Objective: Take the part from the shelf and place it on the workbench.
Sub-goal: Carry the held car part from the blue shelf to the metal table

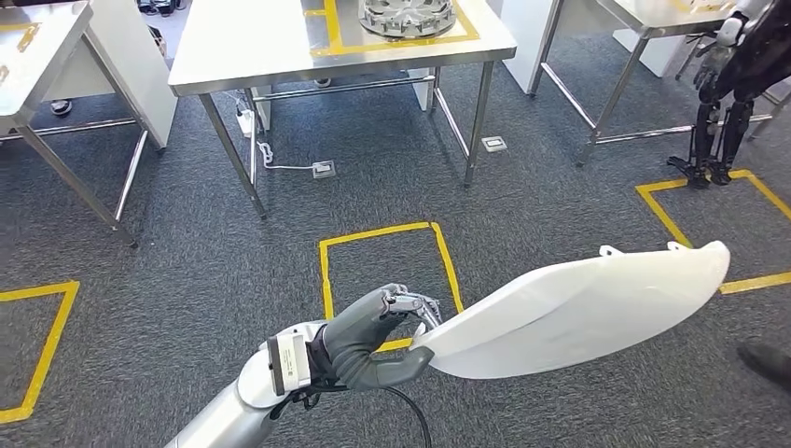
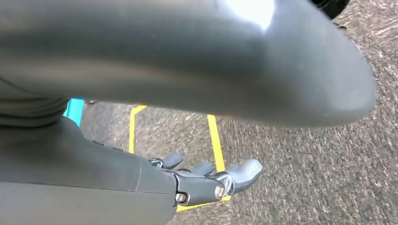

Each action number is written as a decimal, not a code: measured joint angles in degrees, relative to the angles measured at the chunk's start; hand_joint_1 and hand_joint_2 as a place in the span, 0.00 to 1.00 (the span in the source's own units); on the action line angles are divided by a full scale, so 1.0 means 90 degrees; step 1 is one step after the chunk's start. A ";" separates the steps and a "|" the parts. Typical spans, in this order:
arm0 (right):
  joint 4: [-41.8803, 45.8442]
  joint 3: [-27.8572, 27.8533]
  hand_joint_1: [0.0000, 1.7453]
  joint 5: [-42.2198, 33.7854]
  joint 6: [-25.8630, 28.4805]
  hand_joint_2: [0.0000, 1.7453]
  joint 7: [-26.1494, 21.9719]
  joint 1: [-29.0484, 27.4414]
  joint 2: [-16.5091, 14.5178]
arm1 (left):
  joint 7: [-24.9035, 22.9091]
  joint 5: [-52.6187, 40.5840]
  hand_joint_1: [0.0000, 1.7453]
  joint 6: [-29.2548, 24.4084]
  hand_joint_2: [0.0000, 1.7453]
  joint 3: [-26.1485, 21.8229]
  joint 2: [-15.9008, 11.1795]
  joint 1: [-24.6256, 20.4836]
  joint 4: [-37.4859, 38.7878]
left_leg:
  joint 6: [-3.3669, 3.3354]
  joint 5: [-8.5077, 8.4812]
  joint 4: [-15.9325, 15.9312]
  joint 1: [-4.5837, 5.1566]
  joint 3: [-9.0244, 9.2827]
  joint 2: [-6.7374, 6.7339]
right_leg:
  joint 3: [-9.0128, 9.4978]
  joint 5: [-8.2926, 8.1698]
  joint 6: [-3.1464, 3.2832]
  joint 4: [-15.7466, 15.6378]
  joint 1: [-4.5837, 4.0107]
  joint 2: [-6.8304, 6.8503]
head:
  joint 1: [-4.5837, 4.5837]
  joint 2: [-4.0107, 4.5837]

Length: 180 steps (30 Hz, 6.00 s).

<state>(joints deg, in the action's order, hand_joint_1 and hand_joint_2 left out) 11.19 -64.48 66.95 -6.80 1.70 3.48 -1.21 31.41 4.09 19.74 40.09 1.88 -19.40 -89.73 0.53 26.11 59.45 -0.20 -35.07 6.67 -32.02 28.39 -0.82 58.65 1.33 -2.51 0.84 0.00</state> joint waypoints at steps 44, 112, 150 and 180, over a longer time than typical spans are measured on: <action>0.0000 -0.0010 0.00 -0.0113 -0.0002 0.00 -0.0425 0.0010 -0.0080 | -0.0080 -0.0398 1.00 -0.0036 1.00 0.0097 -0.0007 -0.0090 -0.0171 | -0.0137 0.0057 -0.0006 0.0060 0.0051 -0.0756 | 0.0089 0.0108 -0.0053 -0.0023 -0.0068 0.0377 | -0.0058 0.0000; 0.0002 -0.1117 0.00 -0.1253 -0.0136 0.00 -0.1218 0.0077 -0.0267 | 0.0000 -0.0416 1.00 0.0067 1.00 0.0440 0.0038 -0.0325 -0.0101 | -0.0332 0.0055 -0.0113 0.0038 0.0182 -0.0728 | -0.0633 0.0860 -0.0219 0.1576 -0.0035 0.0248 | -0.0004 0.0000; 0.0002 -0.1393 0.00 -0.1522 -0.0117 0.00 -0.1056 0.0156 -0.0264 | -0.0032 -0.0471 1.00 -0.0066 1.00 0.0469 0.0024 -0.0341 -0.0089 | -0.0164 0.0414 -0.0123 0.0057 0.0555 -0.0708 | -0.0325 -0.0332 -0.0112 0.0005 -0.0068 0.0279 | 0.0022 0.0000; 0.0002 -0.2072 0.00 -0.2193 -0.0111 0.00 -0.1589 0.0182 -0.0312 | -0.0010 -0.0569 1.00 -0.0068 1.00 0.0479 -0.0047 -0.0280 -0.0191 | -0.0161 0.0509 -0.0151 0.0056 0.0687 -0.0904 | -0.0399 -0.0414 -0.0095 0.0051 -0.0090 0.0455 | 0.0041 0.0000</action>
<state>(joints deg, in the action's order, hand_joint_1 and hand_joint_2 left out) 11.21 -83.12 47.22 -7.80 -12.60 5.11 -4.02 31.32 -1.03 19.12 44.40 1.46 -21.93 -91.45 -0.92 30.69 58.09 0.31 -28.89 -1.47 -35.61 24.67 -1.67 59.11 0.52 1.59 1.21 0.00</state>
